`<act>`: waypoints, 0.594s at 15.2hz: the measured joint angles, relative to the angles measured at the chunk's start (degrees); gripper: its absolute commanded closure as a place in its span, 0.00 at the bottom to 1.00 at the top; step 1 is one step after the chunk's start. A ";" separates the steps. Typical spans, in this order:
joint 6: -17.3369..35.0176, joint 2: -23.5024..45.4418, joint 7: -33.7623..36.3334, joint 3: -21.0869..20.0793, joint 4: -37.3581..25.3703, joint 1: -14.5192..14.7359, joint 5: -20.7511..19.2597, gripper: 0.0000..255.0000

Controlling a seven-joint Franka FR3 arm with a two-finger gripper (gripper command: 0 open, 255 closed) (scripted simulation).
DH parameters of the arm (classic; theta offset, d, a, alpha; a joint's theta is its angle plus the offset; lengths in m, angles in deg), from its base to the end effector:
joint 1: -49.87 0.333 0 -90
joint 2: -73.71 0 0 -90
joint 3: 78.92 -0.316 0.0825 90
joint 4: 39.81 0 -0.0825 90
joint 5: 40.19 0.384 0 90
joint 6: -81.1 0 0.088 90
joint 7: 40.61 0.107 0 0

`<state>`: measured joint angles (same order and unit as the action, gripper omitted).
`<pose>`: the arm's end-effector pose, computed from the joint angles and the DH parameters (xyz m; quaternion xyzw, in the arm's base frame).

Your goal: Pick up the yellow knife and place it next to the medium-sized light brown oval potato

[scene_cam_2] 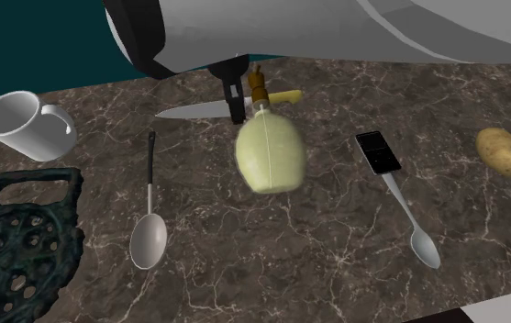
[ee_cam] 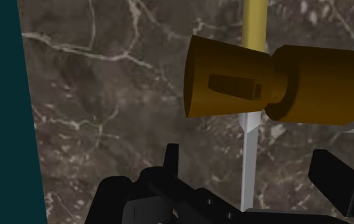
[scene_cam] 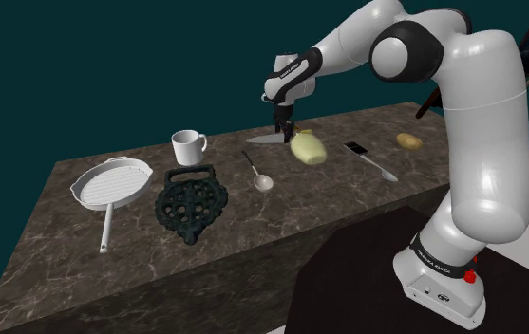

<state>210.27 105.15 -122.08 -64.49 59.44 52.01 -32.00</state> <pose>0.6551 -0.1225 0.2721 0.8387 0.5445 -0.0094 0.0047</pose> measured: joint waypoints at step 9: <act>0.02 -0.01 0.00 0.00 0.02 0.00 0.00 1.00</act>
<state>210.29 105.14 -122.08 -64.49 59.45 52.02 -32.00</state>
